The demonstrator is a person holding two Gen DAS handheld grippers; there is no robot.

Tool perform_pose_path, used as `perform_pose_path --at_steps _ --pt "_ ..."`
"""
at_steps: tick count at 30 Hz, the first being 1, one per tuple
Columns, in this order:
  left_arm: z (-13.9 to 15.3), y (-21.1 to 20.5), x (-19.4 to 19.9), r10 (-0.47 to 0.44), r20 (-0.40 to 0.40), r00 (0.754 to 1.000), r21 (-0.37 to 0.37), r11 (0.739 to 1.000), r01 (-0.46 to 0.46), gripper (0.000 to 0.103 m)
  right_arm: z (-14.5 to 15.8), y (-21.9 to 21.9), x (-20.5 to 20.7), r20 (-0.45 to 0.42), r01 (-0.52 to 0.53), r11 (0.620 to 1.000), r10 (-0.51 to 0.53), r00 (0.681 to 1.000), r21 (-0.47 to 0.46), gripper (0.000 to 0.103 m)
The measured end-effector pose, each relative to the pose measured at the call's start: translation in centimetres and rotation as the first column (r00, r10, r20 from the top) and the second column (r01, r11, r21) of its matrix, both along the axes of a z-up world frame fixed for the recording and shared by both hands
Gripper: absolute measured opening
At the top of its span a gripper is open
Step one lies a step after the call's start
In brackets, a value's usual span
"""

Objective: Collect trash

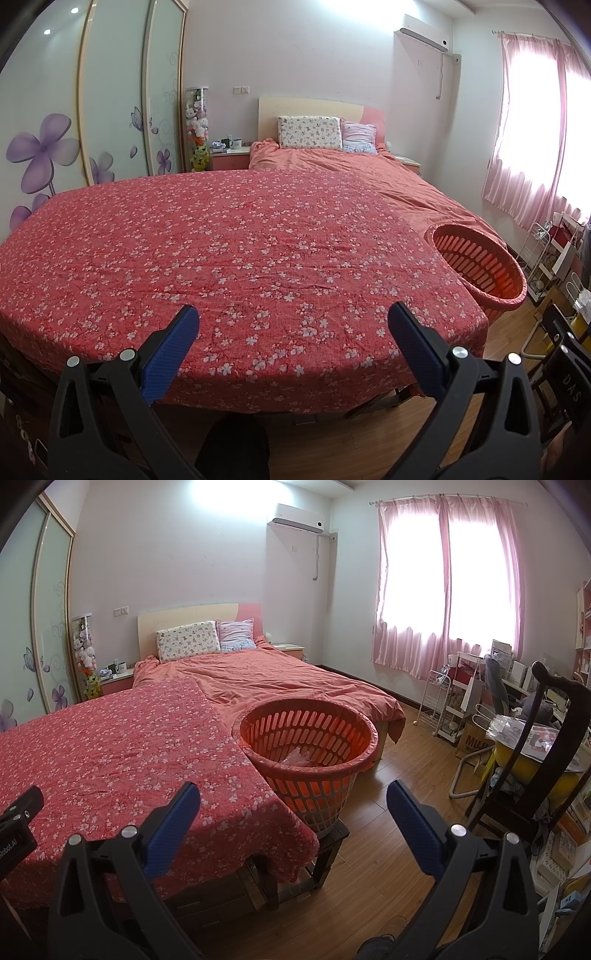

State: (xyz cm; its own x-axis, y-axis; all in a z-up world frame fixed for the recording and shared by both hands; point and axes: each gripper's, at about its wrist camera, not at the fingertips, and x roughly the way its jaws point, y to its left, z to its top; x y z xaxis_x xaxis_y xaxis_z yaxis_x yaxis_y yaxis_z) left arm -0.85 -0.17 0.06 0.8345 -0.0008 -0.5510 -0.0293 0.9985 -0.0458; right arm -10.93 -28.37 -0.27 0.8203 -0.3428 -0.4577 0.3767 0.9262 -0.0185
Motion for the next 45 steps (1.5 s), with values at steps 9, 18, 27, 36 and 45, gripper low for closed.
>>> perform_pose_path --at_steps 9,18,27,36,45 --pt "0.00 -0.03 0.01 0.000 0.000 1.000 0.000 1.000 0.000 0.101 0.02 -0.04 -0.01 0.000 0.001 1.000 -0.001 1.000 0.001 0.099" --pt "-0.08 0.12 -0.12 -0.003 -0.002 1.000 0.008 1.000 0.003 0.101 0.05 -0.07 -0.02 0.000 0.001 1.000 -0.001 1.000 0.000 0.099" --pt "-0.03 0.11 0.09 -0.008 -0.008 1.000 0.020 1.000 0.008 0.101 0.08 -0.04 -0.01 0.000 0.001 1.000 -0.001 1.000 0.001 0.099" --pt "-0.02 0.16 0.15 -0.008 -0.007 1.000 0.022 1.000 0.008 0.101 0.11 -0.07 -0.01 0.000 0.001 1.000 -0.001 1.000 0.001 0.099" --pt "0.04 0.24 0.15 -0.008 -0.009 1.000 0.023 1.000 0.008 0.101 0.06 -0.03 -0.01 0.000 -0.002 1.000 0.002 1.000 0.001 0.099"
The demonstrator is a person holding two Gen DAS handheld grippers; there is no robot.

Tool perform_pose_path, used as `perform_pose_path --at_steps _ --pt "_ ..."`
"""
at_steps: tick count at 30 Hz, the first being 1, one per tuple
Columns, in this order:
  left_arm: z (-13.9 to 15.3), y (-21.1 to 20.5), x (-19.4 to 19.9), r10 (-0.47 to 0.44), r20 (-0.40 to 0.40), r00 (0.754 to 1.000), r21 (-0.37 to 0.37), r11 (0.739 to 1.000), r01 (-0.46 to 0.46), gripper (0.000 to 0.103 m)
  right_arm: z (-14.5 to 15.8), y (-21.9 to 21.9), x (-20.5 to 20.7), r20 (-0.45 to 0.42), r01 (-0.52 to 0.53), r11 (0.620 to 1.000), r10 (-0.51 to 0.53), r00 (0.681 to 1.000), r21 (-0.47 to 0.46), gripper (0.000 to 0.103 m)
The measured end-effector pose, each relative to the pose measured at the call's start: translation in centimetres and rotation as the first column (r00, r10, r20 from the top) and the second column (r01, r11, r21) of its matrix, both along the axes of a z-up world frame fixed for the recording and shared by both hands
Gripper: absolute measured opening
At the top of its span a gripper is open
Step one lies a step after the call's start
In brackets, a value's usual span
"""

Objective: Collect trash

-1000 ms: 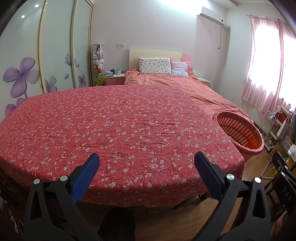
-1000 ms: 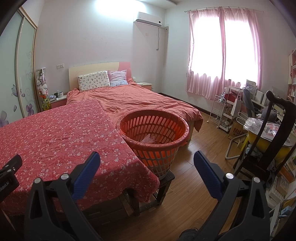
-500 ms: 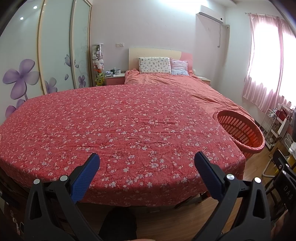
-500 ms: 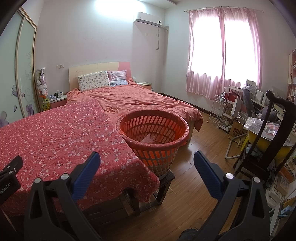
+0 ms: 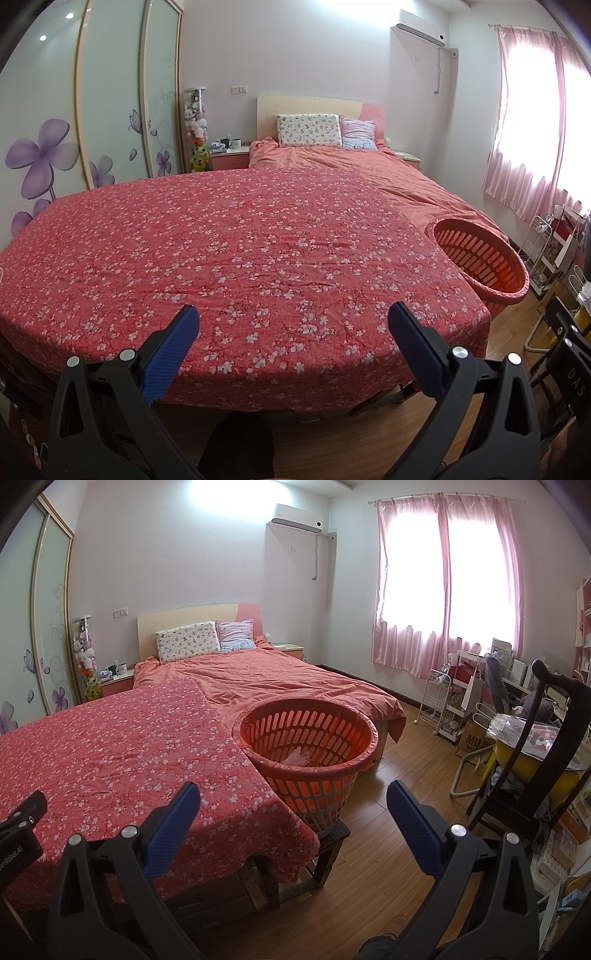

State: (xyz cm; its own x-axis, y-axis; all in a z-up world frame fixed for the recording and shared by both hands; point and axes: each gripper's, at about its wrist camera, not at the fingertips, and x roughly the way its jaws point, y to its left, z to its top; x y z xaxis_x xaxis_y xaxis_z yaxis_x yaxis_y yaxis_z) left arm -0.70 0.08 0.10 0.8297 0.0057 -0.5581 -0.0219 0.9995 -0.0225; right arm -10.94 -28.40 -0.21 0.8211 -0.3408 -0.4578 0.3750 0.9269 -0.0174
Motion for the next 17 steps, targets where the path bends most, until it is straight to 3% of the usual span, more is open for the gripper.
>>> perform_pose_path --at_steps 17 --pt "0.23 -0.16 -0.26 -0.004 0.014 1.000 0.019 1.000 0.004 0.101 -0.22 0.17 0.06 -0.001 -0.002 1.000 0.002 1.000 0.002 0.099"
